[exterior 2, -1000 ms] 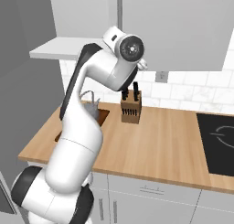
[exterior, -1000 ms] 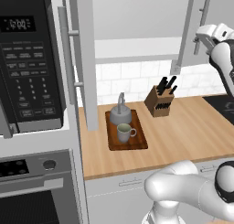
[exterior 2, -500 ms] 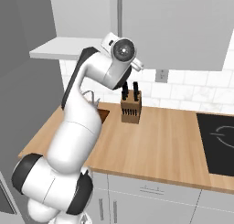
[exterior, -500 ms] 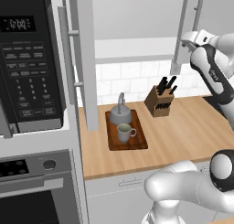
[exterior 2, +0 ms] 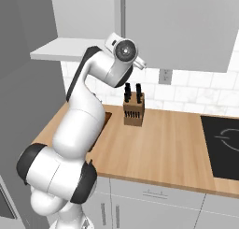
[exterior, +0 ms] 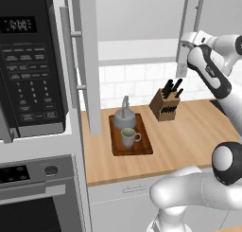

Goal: Pick the kettle from the counter and place it on the tray. Then pick the mug from the cabinet and place it on the tray. Then close the cabinet doors.

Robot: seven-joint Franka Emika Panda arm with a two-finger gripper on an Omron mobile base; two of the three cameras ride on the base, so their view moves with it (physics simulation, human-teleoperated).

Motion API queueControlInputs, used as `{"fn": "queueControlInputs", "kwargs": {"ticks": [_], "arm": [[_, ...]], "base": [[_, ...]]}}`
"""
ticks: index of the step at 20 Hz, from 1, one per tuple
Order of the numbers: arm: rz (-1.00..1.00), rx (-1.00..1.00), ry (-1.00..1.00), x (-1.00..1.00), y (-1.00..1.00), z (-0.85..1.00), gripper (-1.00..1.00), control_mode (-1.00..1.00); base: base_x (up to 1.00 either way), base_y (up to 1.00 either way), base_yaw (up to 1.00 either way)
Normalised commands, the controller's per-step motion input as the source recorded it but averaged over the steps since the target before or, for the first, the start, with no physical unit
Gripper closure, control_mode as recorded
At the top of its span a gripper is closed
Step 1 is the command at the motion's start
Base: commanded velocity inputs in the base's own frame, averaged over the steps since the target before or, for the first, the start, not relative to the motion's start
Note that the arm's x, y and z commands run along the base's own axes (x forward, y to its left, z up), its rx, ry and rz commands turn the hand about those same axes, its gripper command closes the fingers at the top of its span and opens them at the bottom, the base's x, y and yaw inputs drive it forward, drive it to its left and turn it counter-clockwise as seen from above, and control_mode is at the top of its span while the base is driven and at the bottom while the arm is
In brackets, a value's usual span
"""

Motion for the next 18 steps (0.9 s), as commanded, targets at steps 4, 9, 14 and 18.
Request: {"fn": "queueControlInputs", "kwargs": {"ticks": [4,9,14,18], "arm": [[0.00,0.00,0.00,0.41,0.00,-0.24,-1.00,-1.00],[0.00,0.00,0.01,0.25,0.06,-0.09,-1.00,-1.00],[0.00,0.00,0.12,0.04,0.13,-0.02,-1.00,-1.00],[0.00,-0.01,0.15,-0.12,0.13,-0.14,-1.00,-1.00]], "base": [[0.00,0.00,0.00],[0.00,0.00,0.00],[0.00,0.00,0.00],[0.00,0.00,0.00]]}}
